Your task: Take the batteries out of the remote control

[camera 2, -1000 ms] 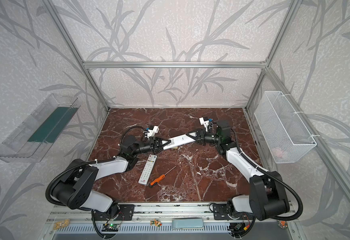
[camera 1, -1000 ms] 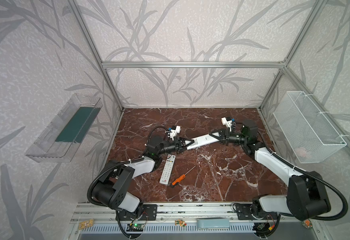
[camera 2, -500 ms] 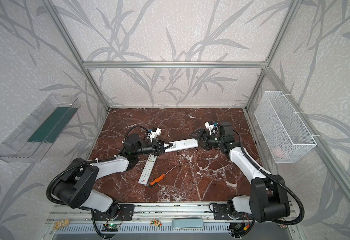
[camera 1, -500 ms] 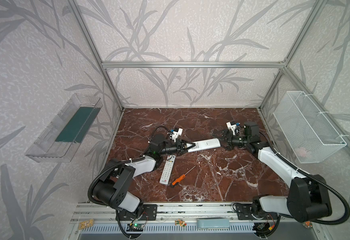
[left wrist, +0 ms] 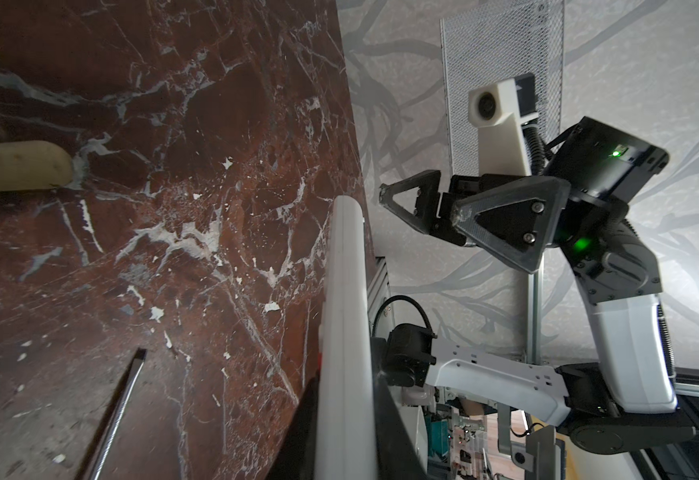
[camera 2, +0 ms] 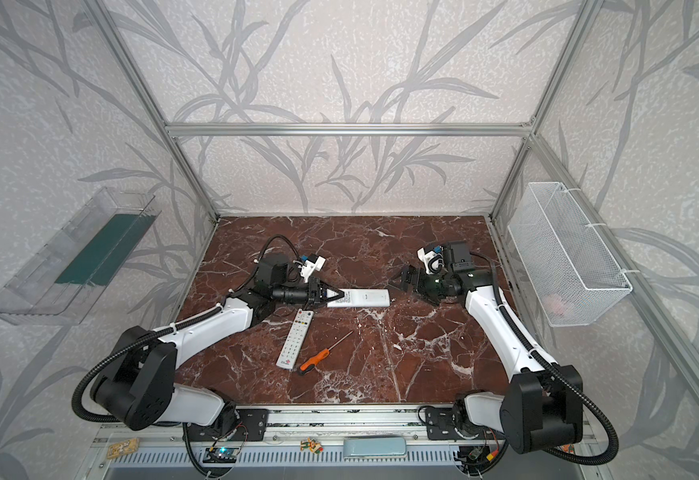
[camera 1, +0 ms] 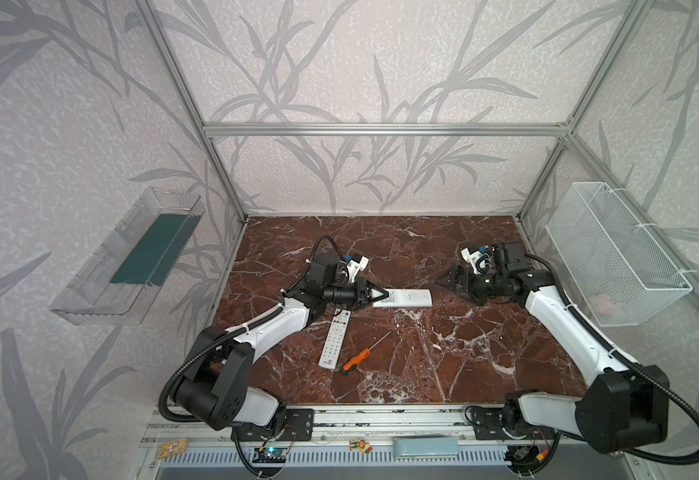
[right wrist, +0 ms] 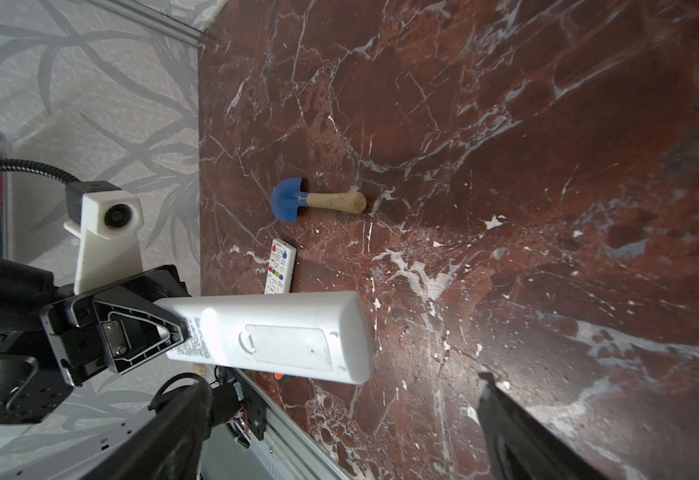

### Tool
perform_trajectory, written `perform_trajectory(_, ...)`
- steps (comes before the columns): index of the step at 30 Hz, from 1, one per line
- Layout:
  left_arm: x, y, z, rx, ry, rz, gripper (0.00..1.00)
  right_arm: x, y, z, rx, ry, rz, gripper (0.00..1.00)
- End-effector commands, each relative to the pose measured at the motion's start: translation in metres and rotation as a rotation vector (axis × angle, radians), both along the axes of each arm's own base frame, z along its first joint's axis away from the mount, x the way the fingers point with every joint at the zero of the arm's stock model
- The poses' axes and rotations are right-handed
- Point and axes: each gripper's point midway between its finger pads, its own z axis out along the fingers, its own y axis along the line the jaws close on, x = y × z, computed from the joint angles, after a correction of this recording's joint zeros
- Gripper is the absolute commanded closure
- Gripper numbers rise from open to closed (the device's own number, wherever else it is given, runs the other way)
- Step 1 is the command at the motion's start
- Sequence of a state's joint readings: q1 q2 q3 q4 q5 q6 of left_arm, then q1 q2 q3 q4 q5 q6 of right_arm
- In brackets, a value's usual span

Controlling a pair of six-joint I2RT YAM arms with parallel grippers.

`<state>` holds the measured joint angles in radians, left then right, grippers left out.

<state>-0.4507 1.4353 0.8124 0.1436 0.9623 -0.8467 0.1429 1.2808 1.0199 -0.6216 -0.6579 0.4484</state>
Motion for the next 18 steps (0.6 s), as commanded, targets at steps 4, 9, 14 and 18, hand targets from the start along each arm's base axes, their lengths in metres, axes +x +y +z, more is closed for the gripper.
perform_trajectory(4, -0.01, 0.007, -0.01, 0.118, -0.021, -0.061, 0.99, -0.014, -0.007, 0.004, -0.061, -0.003, 0.033, 0.01)
perform_trajectory(9, -0.009, 0.009, -0.02, 0.189, -0.007, -0.083, 0.99, -0.02, 0.001, 0.0, -0.029, 0.009, 0.073, 0.01)
perform_trajectory(14, -0.008, 0.006, -0.026, 0.209, 0.018, -0.11, 0.99, -0.029, 0.018, -0.012, -0.043, 0.016, 0.142, 0.01)
perform_trajectory(18, -0.009, 0.004, -0.031, 0.231, 0.038, -0.129, 0.99, -0.038, 0.038, -0.027, -0.076, 0.044, 0.225, 0.01)
